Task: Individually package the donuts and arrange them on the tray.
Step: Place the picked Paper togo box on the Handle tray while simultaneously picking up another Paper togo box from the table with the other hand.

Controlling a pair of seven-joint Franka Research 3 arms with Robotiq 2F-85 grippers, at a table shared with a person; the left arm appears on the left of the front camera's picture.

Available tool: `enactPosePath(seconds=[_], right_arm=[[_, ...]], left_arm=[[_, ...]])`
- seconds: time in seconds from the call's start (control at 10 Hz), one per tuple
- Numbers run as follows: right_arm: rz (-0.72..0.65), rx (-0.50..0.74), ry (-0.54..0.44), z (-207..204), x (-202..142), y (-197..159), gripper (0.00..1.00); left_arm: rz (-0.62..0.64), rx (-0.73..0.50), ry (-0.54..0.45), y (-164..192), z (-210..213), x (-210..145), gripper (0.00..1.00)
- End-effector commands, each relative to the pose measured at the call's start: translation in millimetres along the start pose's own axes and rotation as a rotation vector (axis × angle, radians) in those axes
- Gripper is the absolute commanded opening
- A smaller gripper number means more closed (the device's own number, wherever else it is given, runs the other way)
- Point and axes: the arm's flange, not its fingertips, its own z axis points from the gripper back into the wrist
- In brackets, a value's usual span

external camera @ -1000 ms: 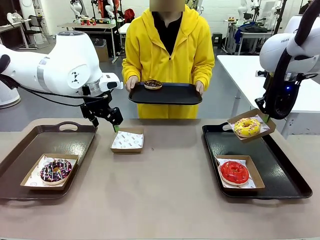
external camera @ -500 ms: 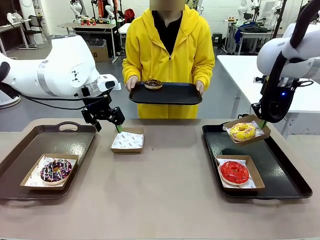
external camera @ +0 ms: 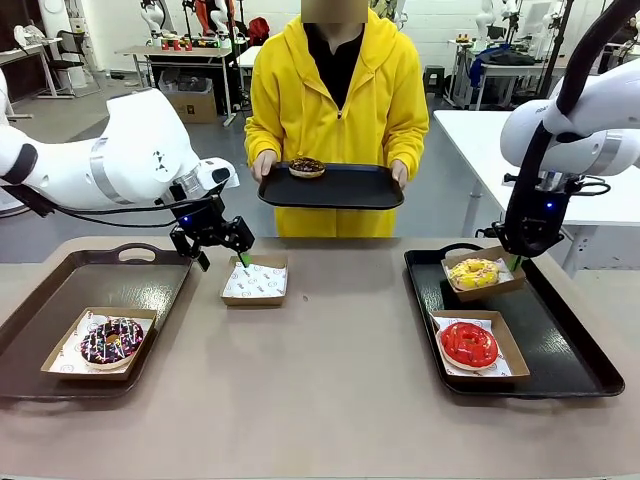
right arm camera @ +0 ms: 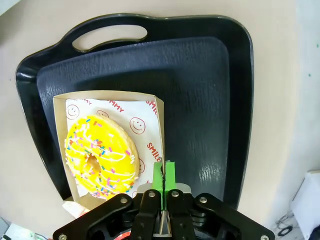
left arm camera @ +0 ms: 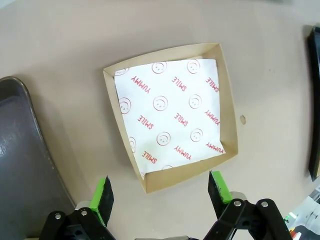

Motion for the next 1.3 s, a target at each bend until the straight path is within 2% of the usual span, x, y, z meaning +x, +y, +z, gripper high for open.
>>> enactPosePath(seconds=[0.0, 0.4, 0.7, 0.8, 0.9, 1.0, 1.1, 1.2], right_arm=[[-0.018, 0.032, -0.005, -4.3, 10.0, 0.2, 0.01], [-0.004, 0.043, -0.006, -16.9, 22.2, -4.9, 0.01], [0.032, 0.056, -0.019, -23.6, 27.3, -6.9, 0.01], [0.060, 0.056, -0.023, -24.6, 27.6, -7.5, 0.14], [0.065, 0.059, -0.022, -25.0, 27.5, -7.3, 0.61], [0.065, 0.064, -0.020, -25.2, 27.4, -7.4, 0.74], [0.064, 0.067, -0.017, -25.3, 27.2, -7.6, 1.00], [0.062, 0.070, -0.016, -25.3, 26.5, -7.6, 1.00]], left_arm=[[0.021, 0.050, 0.023, -1.0, -6.1, 16.1, 0.99], [0.031, 0.184, 0.066, -8.4, -26.5, 37.1, 0.99], [0.088, 0.209, 0.059, -6.3, -41.6, 51.0, 0.99], [0.089, 0.205, 0.034, -4.3, -41.6, 51.4, 0.99], [0.083, 0.198, 0.031, -2.4, -40.6, 51.3, 0.42], [0.083, 0.195, 0.037, -2.1, -40.8, 50.8, 0.40], [0.083, 0.195, 0.038, -2.6, -40.8, 50.2, 0.00], [0.083, 0.194, 0.043, -2.5, -40.8, 49.5, 0.00]])
